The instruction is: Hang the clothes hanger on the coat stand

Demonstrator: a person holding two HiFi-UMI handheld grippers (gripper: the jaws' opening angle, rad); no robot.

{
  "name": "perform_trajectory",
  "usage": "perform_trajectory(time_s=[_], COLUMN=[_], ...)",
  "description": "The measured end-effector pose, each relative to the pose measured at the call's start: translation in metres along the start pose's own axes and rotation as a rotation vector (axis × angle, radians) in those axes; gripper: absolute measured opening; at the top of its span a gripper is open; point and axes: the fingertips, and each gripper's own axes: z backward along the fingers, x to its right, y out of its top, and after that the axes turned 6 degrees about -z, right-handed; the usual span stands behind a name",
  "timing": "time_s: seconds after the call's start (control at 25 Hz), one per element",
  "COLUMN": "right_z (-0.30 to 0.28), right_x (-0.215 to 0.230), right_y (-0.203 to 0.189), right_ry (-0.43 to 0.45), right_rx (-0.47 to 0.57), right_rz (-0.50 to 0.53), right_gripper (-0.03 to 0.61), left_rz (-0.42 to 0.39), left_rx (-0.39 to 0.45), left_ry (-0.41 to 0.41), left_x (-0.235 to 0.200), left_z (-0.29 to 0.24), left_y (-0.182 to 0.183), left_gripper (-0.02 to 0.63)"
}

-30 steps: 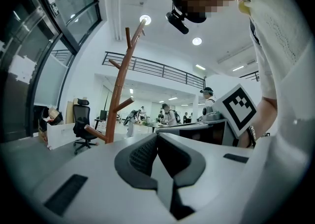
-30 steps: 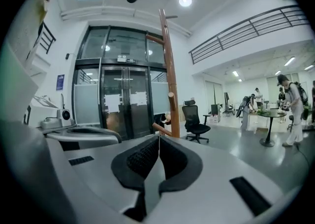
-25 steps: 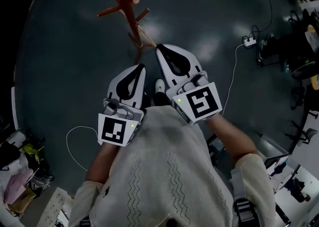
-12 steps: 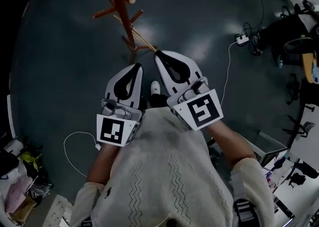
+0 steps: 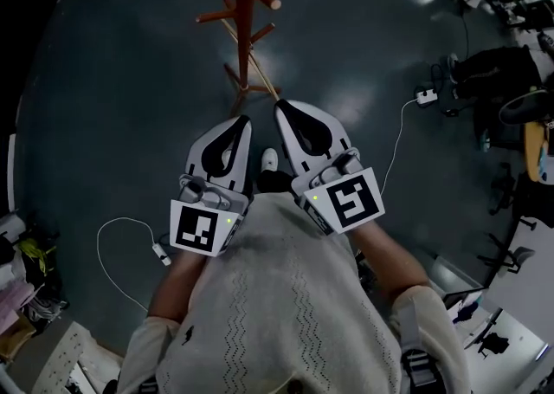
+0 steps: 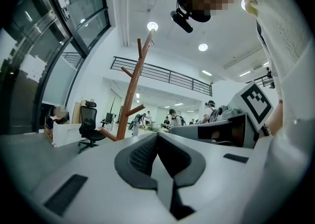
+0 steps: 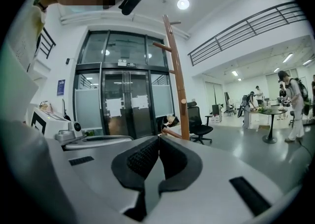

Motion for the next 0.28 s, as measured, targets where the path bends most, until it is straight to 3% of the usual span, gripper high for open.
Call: perform_trajectory(time_s=[0.28], right_z=[0.0008], right_x=[-0.0017], right_y=[-0.0069], right_ry=[0.008], right_rx=[-0.003], right_rz=[-0.018], right_gripper=[0.018], left_rz=[-0.032], left_rx=[0.014], left_ry=[0.047], left_x=[-0.0067], left_z=[0.0079], left_y=[0.0027], left_gripper=[0.012])
